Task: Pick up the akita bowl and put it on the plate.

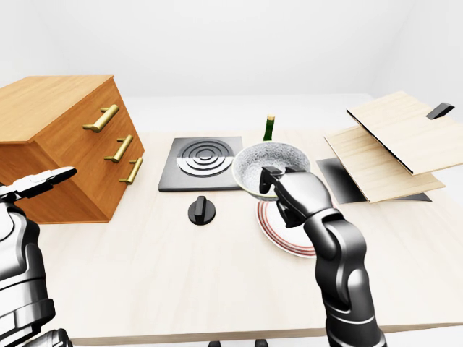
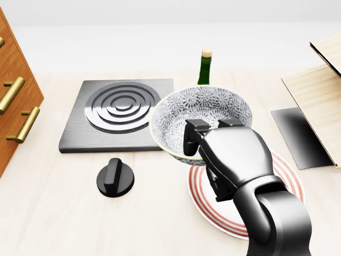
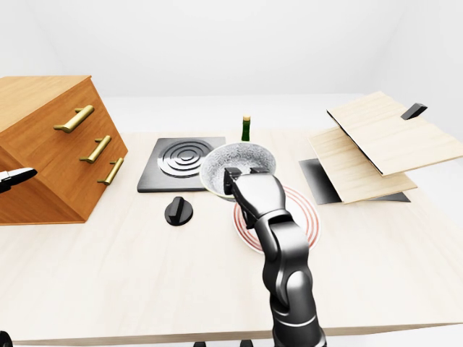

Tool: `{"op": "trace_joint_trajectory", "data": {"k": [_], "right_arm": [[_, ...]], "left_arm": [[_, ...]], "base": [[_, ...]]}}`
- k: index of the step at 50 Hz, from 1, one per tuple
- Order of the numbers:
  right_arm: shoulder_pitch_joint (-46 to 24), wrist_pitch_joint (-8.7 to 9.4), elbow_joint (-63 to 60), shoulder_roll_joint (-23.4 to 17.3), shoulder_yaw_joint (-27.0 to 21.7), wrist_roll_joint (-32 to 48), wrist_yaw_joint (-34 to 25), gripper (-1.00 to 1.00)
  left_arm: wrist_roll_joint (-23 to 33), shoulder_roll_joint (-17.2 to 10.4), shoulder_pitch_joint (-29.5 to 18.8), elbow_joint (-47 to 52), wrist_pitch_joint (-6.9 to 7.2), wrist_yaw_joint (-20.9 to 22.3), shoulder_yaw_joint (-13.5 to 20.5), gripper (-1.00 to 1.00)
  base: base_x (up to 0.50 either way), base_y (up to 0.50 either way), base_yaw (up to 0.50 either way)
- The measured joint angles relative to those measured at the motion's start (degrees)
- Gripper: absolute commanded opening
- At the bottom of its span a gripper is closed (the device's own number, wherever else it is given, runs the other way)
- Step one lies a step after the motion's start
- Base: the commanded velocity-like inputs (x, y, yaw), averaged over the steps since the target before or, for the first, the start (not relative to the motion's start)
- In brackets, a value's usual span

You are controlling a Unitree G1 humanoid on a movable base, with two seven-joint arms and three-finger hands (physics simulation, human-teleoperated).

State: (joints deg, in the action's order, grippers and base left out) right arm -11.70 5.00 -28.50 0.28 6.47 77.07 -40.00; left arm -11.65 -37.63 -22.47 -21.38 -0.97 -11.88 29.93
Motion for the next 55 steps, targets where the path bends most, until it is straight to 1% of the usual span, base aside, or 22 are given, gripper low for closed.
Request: {"op": "trace_joint_trajectory", "data": {"k": [16, 35, 46, 55], "right_arm": [[-0.5, 0.00, 1.7, -2.2, -2.3, -1.8, 0.0, -1.00], [-0.4, 0.00, 2.6, -4.0, -4.4, -2.9, 0.0, -1.00], [0.5, 0.00, 2.5, -4.9, -5.6, -3.9, 0.0, -1.00], [1.0, 0.00, 2.1, -6.1, -7.0, -4.7, 0.0, -1.00]], "left_arm": [[-0.2, 0.1, 0.8, 0.7, 0.22, 0.3, 0.5, 1.00], [0.0, 0.0, -0.3, -0.4, 0.02, -0.1, -0.2, 1.00], [-0.2, -0.9, -1.1, -1.6, -0.09, 0.2, -0.3, 1.00], [-0.6, -1.1, -0.6, -1.0, 0.19, 0.5, 0.1, 1.00]], "base": [[0.00, 0.00, 0.00], [0.00, 0.00, 0.00], [0.00, 0.00, 0.00], [0.00, 0.00, 0.00]]}}
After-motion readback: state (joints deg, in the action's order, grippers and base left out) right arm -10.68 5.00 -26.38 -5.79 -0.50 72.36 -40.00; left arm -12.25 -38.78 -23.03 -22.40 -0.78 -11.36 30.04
